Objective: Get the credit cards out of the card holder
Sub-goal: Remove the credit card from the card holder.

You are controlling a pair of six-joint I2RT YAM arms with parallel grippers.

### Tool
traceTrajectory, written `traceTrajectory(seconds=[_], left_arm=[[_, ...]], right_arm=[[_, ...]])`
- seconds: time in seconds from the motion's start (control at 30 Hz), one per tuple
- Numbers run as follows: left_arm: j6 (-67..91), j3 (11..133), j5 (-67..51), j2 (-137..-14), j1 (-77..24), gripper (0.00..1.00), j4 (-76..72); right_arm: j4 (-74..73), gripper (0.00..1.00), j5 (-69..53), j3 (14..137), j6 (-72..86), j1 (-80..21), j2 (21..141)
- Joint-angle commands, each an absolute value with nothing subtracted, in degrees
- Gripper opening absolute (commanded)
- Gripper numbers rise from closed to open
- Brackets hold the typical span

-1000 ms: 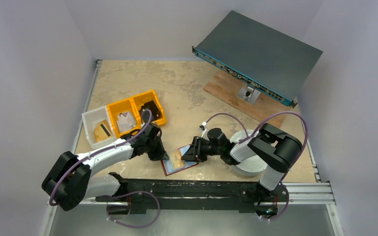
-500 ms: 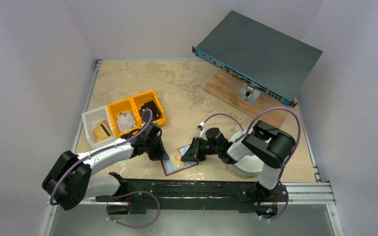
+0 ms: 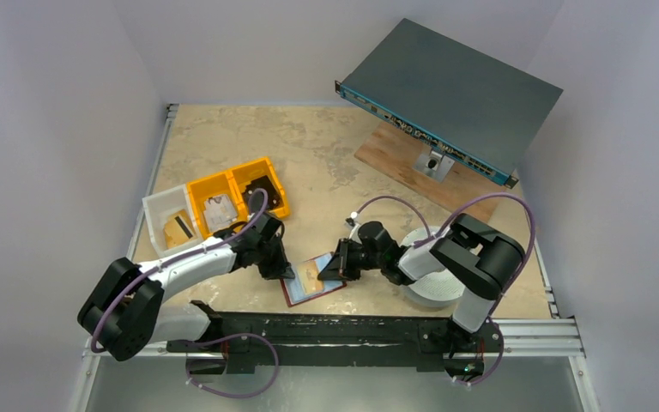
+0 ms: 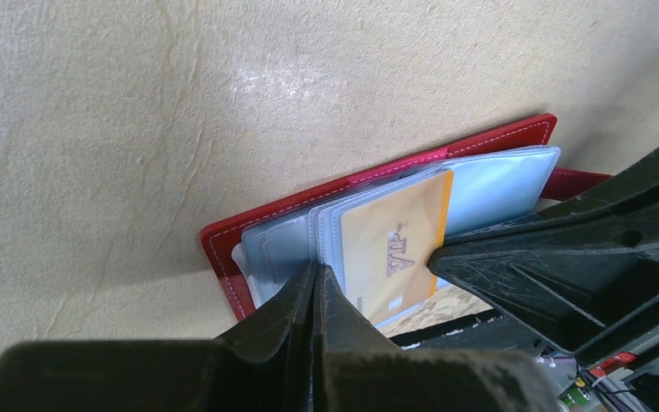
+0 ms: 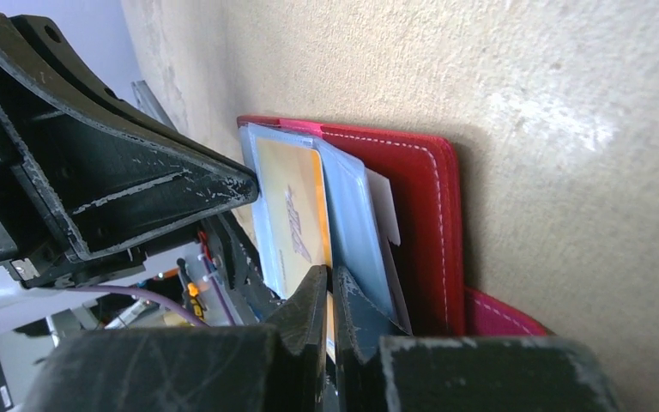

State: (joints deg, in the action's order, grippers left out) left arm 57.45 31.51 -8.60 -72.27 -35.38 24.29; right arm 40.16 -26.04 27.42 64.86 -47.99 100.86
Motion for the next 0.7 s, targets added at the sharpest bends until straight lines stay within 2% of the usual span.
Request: traceTrajectory(seconds=[0.0, 0.67], left_arm=[[54.5, 30.2, -2.4, -74.4, -34.6, 0.00, 31.1], [52.7, 30.6, -2.5, -72.9, -33.6, 0.00, 32.1]], right_arm=[[31.8, 0.00, -18.7, 26.4, 61.5, -47.8, 96.8], [24.9, 0.00, -13.8, 24.7, 60.2, -47.3, 90.5]])
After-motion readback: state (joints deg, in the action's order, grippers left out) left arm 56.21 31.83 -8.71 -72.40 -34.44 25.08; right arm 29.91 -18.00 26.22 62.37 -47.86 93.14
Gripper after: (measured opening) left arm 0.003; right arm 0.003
